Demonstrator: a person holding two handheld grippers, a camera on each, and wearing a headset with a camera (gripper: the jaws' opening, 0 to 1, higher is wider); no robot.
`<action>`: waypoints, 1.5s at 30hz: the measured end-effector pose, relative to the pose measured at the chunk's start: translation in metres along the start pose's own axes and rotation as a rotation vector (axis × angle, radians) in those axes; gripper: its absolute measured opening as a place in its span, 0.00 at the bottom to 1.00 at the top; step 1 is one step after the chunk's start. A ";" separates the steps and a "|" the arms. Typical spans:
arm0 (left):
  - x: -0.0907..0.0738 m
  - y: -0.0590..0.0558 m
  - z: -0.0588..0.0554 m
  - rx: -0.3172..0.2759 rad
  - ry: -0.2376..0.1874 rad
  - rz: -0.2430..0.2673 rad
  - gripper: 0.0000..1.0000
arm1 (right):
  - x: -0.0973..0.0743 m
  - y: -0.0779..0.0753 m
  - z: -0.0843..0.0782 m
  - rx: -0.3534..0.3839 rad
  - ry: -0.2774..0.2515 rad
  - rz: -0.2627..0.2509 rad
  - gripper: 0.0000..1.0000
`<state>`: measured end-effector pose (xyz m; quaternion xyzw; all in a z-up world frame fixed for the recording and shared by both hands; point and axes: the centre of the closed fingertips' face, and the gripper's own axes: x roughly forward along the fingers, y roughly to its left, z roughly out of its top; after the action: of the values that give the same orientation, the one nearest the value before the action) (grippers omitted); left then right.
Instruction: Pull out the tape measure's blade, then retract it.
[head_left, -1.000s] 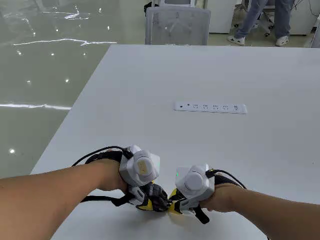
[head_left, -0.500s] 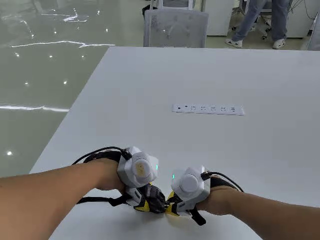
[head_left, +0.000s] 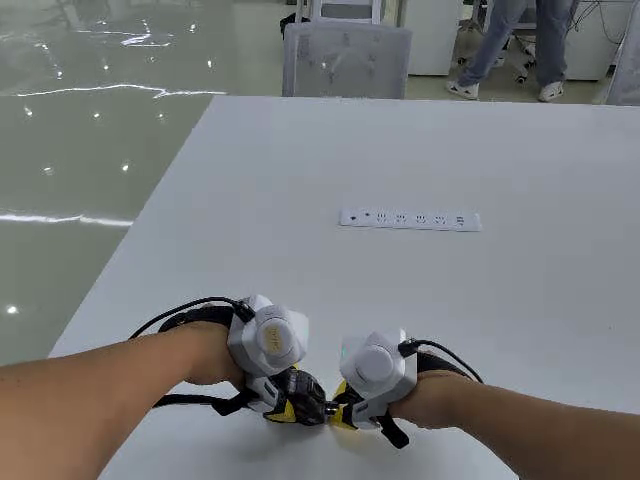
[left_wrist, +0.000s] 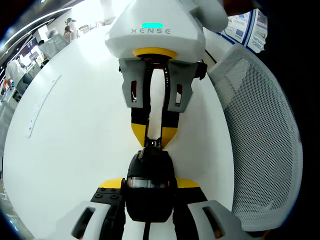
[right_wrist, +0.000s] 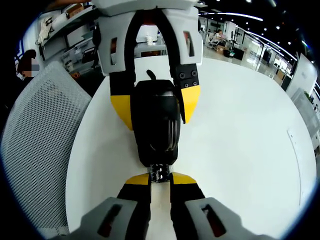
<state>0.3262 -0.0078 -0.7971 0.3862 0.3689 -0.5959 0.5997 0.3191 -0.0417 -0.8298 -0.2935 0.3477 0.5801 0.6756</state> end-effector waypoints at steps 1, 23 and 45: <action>0.000 0.000 0.000 -0.002 -0.004 0.000 0.33 | -0.001 0.000 -0.001 0.001 0.000 -0.001 0.12; -0.002 0.001 -0.002 -0.004 -0.010 0.001 0.33 | -0.018 -0.003 -0.019 0.030 0.004 -0.015 0.12; -0.003 0.000 -0.001 0.012 -0.012 0.004 0.33 | -0.036 -0.002 -0.038 0.043 0.011 -0.028 0.12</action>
<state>0.3262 -0.0056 -0.7951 0.3872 0.3609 -0.5991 0.6008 0.3135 -0.0931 -0.8233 -0.2867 0.3598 0.5614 0.6879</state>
